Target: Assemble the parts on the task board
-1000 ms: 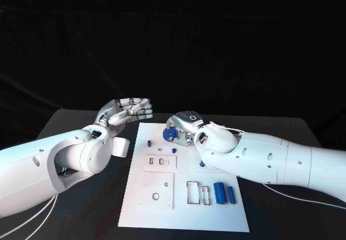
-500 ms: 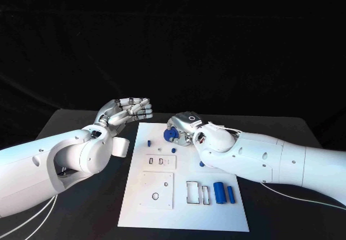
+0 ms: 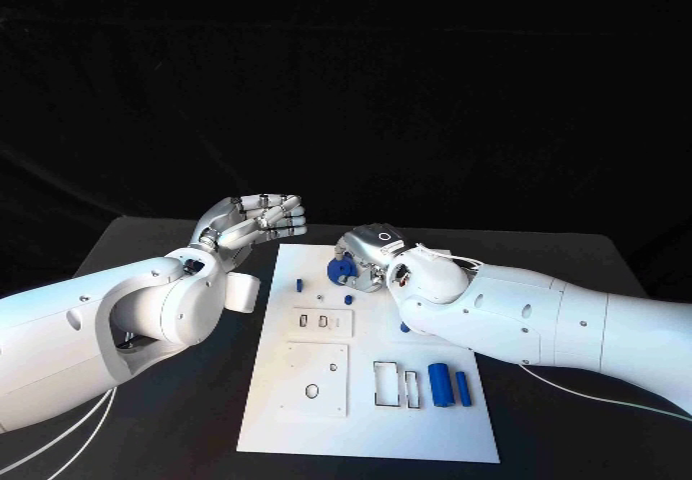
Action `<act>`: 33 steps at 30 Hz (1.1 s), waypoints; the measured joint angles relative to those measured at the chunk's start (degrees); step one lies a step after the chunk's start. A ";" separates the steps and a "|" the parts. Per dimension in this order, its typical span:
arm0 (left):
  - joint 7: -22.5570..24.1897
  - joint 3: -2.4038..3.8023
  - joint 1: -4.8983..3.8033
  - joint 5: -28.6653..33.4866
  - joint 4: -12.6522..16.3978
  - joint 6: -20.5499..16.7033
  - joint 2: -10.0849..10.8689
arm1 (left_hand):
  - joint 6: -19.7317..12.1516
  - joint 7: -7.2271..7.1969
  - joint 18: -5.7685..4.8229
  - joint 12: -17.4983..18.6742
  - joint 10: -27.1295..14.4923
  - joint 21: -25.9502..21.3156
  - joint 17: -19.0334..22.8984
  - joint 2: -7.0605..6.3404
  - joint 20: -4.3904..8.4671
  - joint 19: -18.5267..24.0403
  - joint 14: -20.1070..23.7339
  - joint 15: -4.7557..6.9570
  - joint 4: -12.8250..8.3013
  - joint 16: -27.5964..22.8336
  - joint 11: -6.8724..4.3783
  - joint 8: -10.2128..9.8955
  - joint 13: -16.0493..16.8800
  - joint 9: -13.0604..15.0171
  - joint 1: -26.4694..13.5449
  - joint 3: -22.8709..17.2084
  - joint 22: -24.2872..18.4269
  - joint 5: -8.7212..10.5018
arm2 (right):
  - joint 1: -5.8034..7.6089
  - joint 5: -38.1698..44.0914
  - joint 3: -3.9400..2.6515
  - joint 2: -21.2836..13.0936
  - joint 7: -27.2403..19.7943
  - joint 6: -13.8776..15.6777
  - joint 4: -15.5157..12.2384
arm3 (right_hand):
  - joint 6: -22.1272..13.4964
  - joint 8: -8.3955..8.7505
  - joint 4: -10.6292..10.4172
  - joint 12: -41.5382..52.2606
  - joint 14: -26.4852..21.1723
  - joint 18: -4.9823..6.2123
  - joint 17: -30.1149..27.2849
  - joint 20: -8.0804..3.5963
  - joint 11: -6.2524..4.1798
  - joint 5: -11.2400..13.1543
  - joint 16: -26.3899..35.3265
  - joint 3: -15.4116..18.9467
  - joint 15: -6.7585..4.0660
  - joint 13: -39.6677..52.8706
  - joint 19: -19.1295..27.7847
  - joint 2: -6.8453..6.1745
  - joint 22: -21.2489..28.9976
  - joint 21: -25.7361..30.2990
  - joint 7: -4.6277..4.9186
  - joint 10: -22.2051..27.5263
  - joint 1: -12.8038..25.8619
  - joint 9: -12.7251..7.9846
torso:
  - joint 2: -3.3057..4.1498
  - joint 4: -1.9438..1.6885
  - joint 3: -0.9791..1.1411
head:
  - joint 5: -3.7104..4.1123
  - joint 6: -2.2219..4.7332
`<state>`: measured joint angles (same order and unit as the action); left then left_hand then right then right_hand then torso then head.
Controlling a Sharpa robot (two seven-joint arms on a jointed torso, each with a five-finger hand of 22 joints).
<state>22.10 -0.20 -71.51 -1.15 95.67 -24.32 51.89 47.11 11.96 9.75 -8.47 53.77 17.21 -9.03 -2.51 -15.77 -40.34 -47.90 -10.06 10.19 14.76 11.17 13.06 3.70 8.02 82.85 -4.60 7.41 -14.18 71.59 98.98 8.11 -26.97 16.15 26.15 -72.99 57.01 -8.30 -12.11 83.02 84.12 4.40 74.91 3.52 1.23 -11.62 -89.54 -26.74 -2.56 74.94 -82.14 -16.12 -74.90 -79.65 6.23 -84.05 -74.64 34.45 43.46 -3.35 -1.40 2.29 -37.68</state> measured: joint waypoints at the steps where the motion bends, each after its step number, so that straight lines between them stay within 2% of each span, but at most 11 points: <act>1: 0.00 0.00 0.00 0.00 0.00 0.00 0.00 | 0.00 0.00 0.00 0.20 0.00 0.00 0.00 0.00 0.00 0.00 0.00 0.00 0.00 0.00 0.00 0.00 0.00 0.00 0.00 0.00 -0.03 0.00 | 0.00 -0.01 0.00 0.00 0.00 0.00 0.03 | -0.47 0.24 -0.10 0.00 -0.21 0.00 0.00 0.20 0.14 0.35 0.00 0.09 0.21 0.00 -0.04 -0.05 0.00 0.13 0.05 0.14 0.23 -0.09 | 0.00 0.01 -0.01 | 0.00 -0.01; 4: -0.01 0.00 0.00 0.00 0.00 0.00 0.01 | 0.00 0.00 0.00 0.21 0.00 0.00 0.00 0.00 0.00 0.00 0.00 0.00 0.00 0.00 0.00 0.00 0.00 0.00 0.00 0.00 -0.05 0.00 | -0.07 -0.08 0.05 -0.02 0.01 -0.02 0.10 | -2.01 1.22 -0.21 -1.06 -0.09 0.00 0.00 0.51 0.69 1.02 0.00 0.63 0.56 0.00 0.10 -0.02 0.00 0.27 0.54 0.28 1.10 -0.70 | 0.01 0.01 -0.01 | -0.01 -0.01; 6: -0.01 0.00 0.00 0.00 0.00 0.00 0.03 | 0.00 0.00 0.00 0.21 0.00 0.00 0.00 0.00 0.00 0.00 0.00 0.00 0.00 0.00 0.00 0.00 0.00 0.00 0.00 0.00 -0.05 0.00 | -0.14 -0.15 0.11 -0.05 0.09 -0.05 0.12 | -3.73 2.37 -0.30 -1.67 -0.10 0.00 0.00 0.67 1.16 1.63 0.00 1.45 0.72 0.00 0.11 0.08 -0.03 0.55 0.97 0.75 1.59 -1.48 | 0.00 0.01 -0.01 | 0.03 -0.01; 7: -0.02 0.00 0.00 0.00 0.00 0.00 0.04 | 0.00 0.00 0.00 0.21 0.00 0.00 0.00 0.00 0.00 0.00 0.00 0.00 0.00 0.00 0.00 0.00 0.00 0.00 0.00 0.00 -0.05 0.00 | -0.16 -0.20 0.11 -0.07 0.14 -0.05 0.12 | -4.96 3.11 -0.40 -1.96 -0.09 0.00 0.00 1.11 1.46 2.13 0.00 2.19 1.16 0.00 0.12 0.08 -0.05 0.55 1.28 1.05 1.59 -2.03 | 0.00 0.02 -0.01 | 0.04 -0.01; 9: -0.02 0.00 0.00 0.00 0.00 0.00 0.05 | 0.00 0.00 0.00 0.21 0.00 0.00 0.00 0.00 0.00 0.00 0.00 0.00 0.00 0.00 0.00 0.00 0.00 0.00 0.00 0.00 -0.05 0.00 | -0.18 -0.32 0.11 -0.13 0.21 -0.05 0.12 | -5.93 3.72 -0.82 -2.00 -0.09 0.00 0.00 1.21 1.55 2.66 0.00 3.46 1.34 -0.01 0.18 0.61 -0.05 0.55 1.63 1.14 2.13 -2.63 | 0.00 0.02 -0.01 | 0.05 0.02; 11: -0.03 0.00 0.00 0.00 0.00 0.00 0.07 | 0.00 0.00 0.00 0.21 0.00 0.00 0.00 0.00 0.00 0.00 0.00 0.00 0.00 0.00 0.00 0.00 0.00 0.00 0.00 0.00 -0.05 0.00 | -0.18 -0.57 0.11 -0.25 0.30 -0.05 0.07 | -6.07 3.73 -1.50 -2.00 -0.09 0.01 0.00 1.42 1.75 3.09 0.00 4.89 1.34 -0.01 -0.02 0.63 -0.05 0.55 1.77 1.34 2.67 -3.07 | -0.01 0.01 0.00 | 0.06 0.07; 13: -0.04 0.00 0.00 0.00 0.00 0.00 0.08 | 0.00 0.00 0.00 0.21 0.00 0.00 0.00 0.00 0.00 0.00 0.00 0.00 0.00 0.00 0.00 0.00 0.00 0.00 0.00 0.00 -0.05 0.00 | -0.18 -0.97 0.11 -0.43 0.37 -0.08 -0.03 | -6.07 3.73 -2.94 -2.00 -0.30 0.01 0.00 1.42 1.86 3.08 0.00 6.76 1.55 -0.01 -0.02 1.34 -0.04 0.55 1.77 1.23 3.49 -3.46 | -0.01 0.01 0.01 | 0.06 0.10; 18: -0.06 0.00 0.00 0.00 -0.03 0.00 0.13 | 0.00 0.00 0.00 0.21 0.00 -0.20 0.05 0.00 0.00 0.00 0.00 0.00 0.00 0.00 0.00 0.00 0.00 0.00 0.00 0.00 -0.12 0.00 | -0.18 -2.26 0.11 -0.85 0.53 -0.57 -0.15 | -5.44 3.44 -4.58 -1.84 -0.30 0.01 0.00 1.62 1.94 -0.44 0.00 8.40 1.55 -0.01 -0.23 2.00 -0.04 0.55 1.58 1.15 5.64 -3.92 | -0.01 0.01 0.01 | -0.04 0.13; 22: -0.08 0.00 0.00 0.00 -0.04 0.00 0.16 | 0.00 0.00 0.00 0.21 0.00 -0.19 0.05 0.00 0.00 0.00 0.00 0.00 0.00 -0.21 0.00 0.00 0.00 0.00 0.00 0.00 -0.12 0.00 | -0.17 -3.48 0.11 -1.09 0.62 -1.21 -0.12 | -4.91 3.19 -4.58 -1.41 -0.30 0.01 0.00 1.62 1.83 -2.04 0.00 8.70 1.55 -0.01 -0.23 2.61 -0.04 0.55 1.45 0.63 6.90 -4.10 | 0.00 0.05 0.04 | -0.08 0.07; 25: -0.10 0.00 0.00 0.00 -0.04 0.00 0.17 | 0.00 0.00 0.00 0.21 0.00 -0.19 0.05 0.00 0.00 0.00 0.00 0.00 0.00 -0.21 0.00 0.00 0.00 -0.05 0.00 0.00 -0.12 0.00 | -0.17 -4.40 0.11 -1.20 0.67 -1.76 0.04 | -4.43 3.00 -4.58 -1.05 -0.30 0.01 0.00 1.62 1.83 -2.35 0.00 8.71 1.55 -0.02 -0.23 3.09 -0.04 0.53 1.38 0.63 7.93 -4.19 | 0.01 0.05 0.04 | -0.09 0.04; 33: -0.12 0.00 0.00 0.00 -0.04 0.00 0.22 | 0.00 0.00 0.00 0.33 0.00 -0.19 0.05 0.00 0.00 0.00 0.00 0.00 0.00 -0.20 0.00 0.00 0.00 -0.05 0.00 0.00 -0.13 0.00 | -0.15 -6.83 0.10 -2.34 0.74 -2.68 -0.47 | -3.91 2.74 -4.58 -0.52 -0.30 0.01 0.00 1.62 1.63 -2.35 0.00 8.71 1.54 -0.02 -0.23 3.30 -0.03 0.11 1.17 0.42 8.60 -4.21 | 0.01 0.03 0.04 | -0.04 -0.02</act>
<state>21.98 -0.20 -71.51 -1.15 95.63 -24.32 52.11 47.11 11.96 9.75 -8.14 53.77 17.02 -8.98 -2.51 -15.77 -40.34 -47.91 -10.05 10.20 14.55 11.17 13.06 3.70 7.97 82.85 -4.60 7.28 -14.18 71.44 92.16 8.21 -29.32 16.89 23.47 -73.46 53.11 -5.56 -16.69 82.51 83.83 4.40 74.90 5.14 2.86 -13.97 -89.54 -18.03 -1.02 74.92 -82.37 -12.82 -74.93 -79.54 7.40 -83.63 -66.05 30.24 43.47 -3.32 -1.35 2.25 -37.69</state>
